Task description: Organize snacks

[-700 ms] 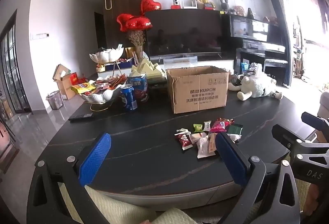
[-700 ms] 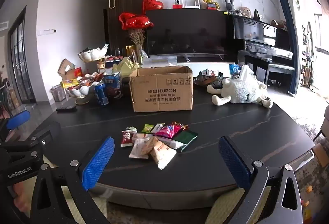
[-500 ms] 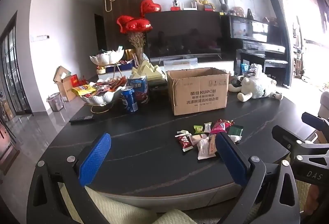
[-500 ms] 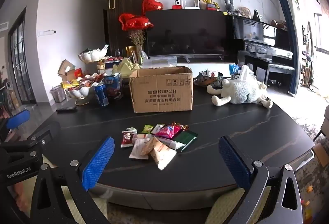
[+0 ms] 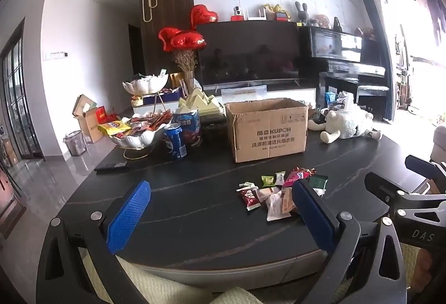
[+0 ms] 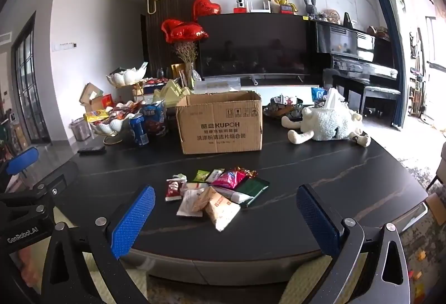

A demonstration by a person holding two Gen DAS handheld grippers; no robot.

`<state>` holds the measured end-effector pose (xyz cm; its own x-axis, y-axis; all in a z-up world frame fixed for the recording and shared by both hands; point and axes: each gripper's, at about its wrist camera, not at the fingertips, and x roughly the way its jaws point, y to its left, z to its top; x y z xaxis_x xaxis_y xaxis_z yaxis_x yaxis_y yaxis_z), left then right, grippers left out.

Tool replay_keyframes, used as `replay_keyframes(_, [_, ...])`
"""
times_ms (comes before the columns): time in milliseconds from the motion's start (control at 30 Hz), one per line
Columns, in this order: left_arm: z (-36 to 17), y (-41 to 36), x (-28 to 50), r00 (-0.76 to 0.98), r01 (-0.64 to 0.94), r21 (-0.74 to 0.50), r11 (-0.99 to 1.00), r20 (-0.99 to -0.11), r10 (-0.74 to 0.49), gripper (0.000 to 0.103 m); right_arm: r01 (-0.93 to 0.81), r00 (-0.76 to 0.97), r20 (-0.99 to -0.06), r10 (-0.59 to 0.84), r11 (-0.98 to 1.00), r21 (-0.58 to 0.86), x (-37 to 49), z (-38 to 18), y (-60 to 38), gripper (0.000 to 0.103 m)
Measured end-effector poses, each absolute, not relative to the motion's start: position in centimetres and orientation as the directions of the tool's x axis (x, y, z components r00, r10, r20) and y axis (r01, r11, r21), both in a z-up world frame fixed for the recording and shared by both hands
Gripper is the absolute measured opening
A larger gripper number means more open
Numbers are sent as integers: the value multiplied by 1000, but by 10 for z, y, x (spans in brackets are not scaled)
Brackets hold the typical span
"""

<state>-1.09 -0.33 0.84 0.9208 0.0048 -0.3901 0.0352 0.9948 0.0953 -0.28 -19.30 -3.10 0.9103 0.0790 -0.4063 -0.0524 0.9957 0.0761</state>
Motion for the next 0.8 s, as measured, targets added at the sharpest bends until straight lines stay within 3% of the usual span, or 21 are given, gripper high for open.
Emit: replay_keyframes(800, [18,-4,-15,926,38,93,995,-378,0,103,-51,911,-404,81,995,83,-2,-30,-196,102])
